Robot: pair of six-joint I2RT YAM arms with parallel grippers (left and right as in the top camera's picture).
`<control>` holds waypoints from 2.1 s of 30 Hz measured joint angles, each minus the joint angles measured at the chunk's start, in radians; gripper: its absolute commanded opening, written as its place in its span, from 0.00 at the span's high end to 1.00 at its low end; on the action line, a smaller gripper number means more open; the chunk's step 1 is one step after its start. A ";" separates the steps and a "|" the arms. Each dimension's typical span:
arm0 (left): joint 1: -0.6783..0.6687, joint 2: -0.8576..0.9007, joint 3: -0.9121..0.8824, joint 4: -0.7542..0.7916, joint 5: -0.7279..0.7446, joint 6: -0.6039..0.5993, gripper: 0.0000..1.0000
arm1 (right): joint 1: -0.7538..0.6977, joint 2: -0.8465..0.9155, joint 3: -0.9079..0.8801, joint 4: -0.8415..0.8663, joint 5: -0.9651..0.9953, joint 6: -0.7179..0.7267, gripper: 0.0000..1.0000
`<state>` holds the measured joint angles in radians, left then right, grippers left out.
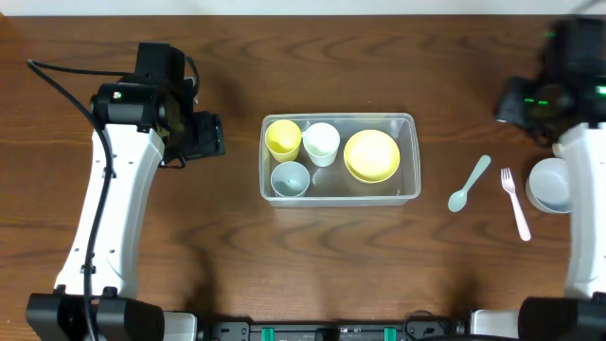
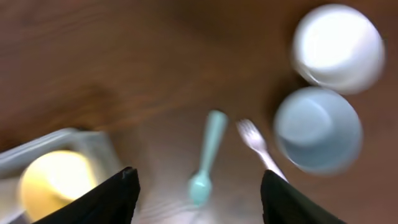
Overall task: Pack container
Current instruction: 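Move the right gripper to the white bowl stack, then carry the white bowl and set it into the yellow bowl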
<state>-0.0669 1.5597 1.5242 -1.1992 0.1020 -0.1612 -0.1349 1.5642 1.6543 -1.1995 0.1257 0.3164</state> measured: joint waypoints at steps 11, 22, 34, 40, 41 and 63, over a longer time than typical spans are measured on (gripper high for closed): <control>0.000 0.000 0.000 -0.006 0.000 0.000 0.23 | -0.304 0.187 -0.256 0.128 -0.021 0.040 0.34; 0.000 0.000 0.000 -0.010 0.000 0.000 0.24 | -0.379 0.395 -0.289 0.194 -0.074 0.029 0.39; 0.000 0.000 0.000 -0.012 0.000 0.000 0.23 | -0.379 0.414 -0.289 0.195 -0.097 0.013 0.83; 0.000 0.000 0.000 -0.013 0.000 0.000 0.24 | -0.379 0.414 -0.289 0.193 -0.096 0.015 0.97; 0.000 0.000 0.000 -0.012 0.000 0.000 0.24 | -0.379 0.414 -0.289 0.191 -0.092 0.015 0.97; 0.000 0.000 0.000 -0.013 0.000 0.000 0.24 | 0.069 -0.136 -0.173 0.157 -0.257 -0.195 0.99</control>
<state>-0.0669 1.5597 1.5242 -1.2121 0.1020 -0.1612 -0.0658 1.4281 1.4815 -1.0424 -0.1318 0.1219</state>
